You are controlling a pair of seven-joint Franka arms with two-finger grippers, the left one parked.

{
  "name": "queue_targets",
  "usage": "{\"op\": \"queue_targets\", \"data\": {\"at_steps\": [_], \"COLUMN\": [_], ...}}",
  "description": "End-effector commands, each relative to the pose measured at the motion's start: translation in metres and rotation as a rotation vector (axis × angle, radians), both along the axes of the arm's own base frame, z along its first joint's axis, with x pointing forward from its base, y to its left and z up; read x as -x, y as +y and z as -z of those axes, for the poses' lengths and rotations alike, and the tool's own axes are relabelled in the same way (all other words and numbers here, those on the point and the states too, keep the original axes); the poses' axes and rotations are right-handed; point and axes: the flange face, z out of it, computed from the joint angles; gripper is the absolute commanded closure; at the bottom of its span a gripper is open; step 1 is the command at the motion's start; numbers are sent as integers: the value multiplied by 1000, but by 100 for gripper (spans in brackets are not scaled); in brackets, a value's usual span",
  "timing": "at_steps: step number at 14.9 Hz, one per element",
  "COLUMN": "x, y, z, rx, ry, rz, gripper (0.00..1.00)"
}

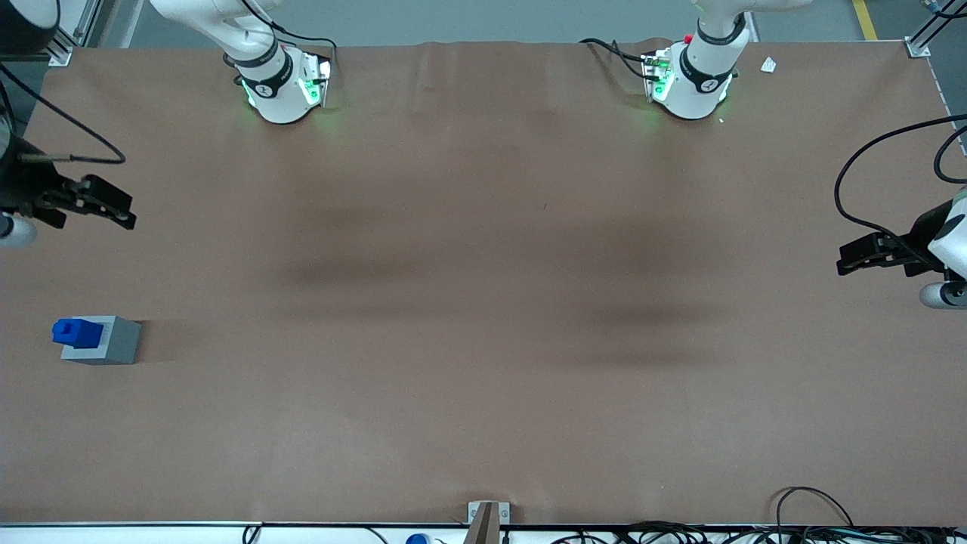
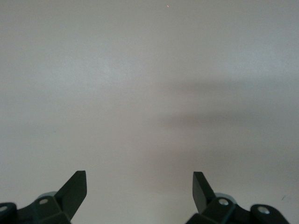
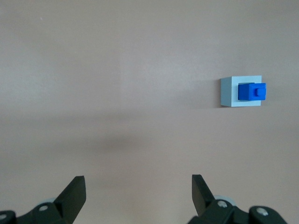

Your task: Insert blue part into gray base with right arm

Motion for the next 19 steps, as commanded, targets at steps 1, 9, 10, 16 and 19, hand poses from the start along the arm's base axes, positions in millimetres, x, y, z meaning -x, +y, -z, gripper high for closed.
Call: {"op": "queue_targets", "data": {"at_steps": [1,9,10,16,19], "x": [27,29,31,33,32], "y": [-8,-21,-17,-12,-11], "z": [3,6,8,-1,-7], "rx": [-3,-15,-15,-14,-15], "ry": [-34,7,21,25,12], "rz": [0,-37,-66,-77,-78], "gripper": [0,0,0,0,0]}}
